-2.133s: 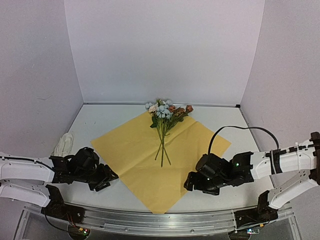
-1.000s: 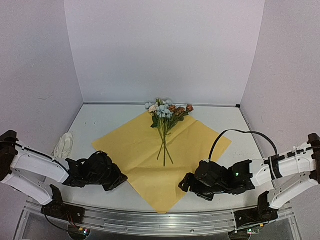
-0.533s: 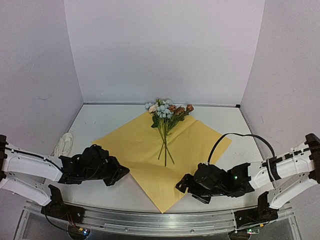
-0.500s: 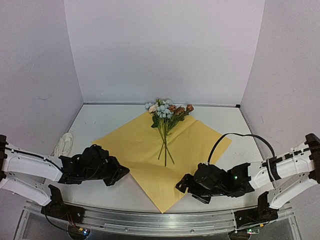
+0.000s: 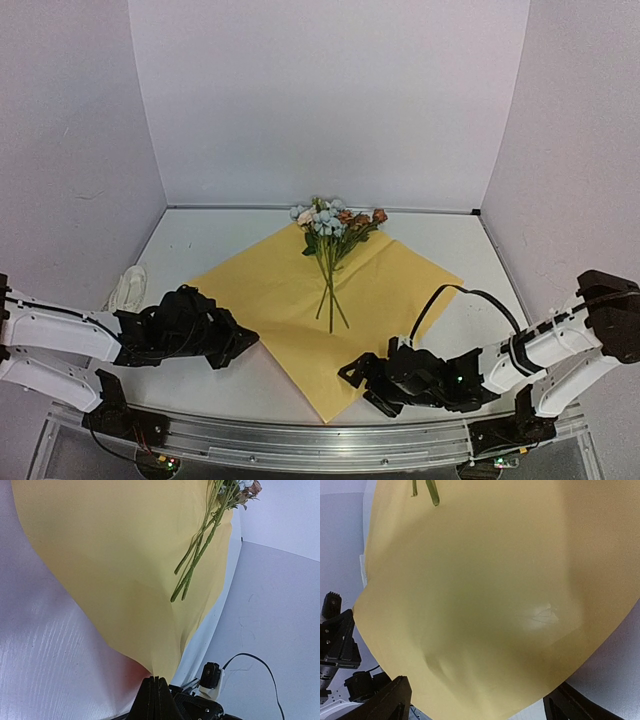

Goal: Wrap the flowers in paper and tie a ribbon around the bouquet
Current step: Pass from the left arm to the right

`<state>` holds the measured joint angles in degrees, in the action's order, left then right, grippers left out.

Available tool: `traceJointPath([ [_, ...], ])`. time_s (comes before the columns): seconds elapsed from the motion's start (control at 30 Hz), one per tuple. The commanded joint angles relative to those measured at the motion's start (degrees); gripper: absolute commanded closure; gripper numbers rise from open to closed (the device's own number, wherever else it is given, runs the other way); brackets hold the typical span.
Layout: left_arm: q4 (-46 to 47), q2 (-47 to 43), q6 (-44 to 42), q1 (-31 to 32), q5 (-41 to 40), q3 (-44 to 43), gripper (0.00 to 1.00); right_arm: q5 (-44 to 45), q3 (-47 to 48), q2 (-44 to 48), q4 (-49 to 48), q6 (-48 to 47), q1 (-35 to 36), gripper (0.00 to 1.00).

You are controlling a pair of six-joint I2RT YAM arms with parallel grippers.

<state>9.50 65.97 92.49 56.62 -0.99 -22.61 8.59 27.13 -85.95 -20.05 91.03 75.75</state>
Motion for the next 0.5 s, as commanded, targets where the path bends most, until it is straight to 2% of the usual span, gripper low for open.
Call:
traceJointPath([
  [0.0,1.0,-1.1,0.7,-0.3,0.8,0.1,1.0,5.4,-2.1,0.1,-6.5,1.3,0.6,0.12],
  [0.17,0.7,-1.5,0.7,-0.3,3.0,2.3,1.0,6.7,-2.1,1.6,-6.6,0.1,0.8,0.3],
  [0.37,-0.6,-3.5,0.2,-0.3,3.6,4.7,1.0,6.8,-1.7,1.9,-7.1,0.4,0.8,0.64],
  [0.47,-2.7,-4.5,-2.7,-0.3,4.3,4.5,0.99,6.8,-1.6,2.0,-7.0,0.8,0.8,0.81],
])
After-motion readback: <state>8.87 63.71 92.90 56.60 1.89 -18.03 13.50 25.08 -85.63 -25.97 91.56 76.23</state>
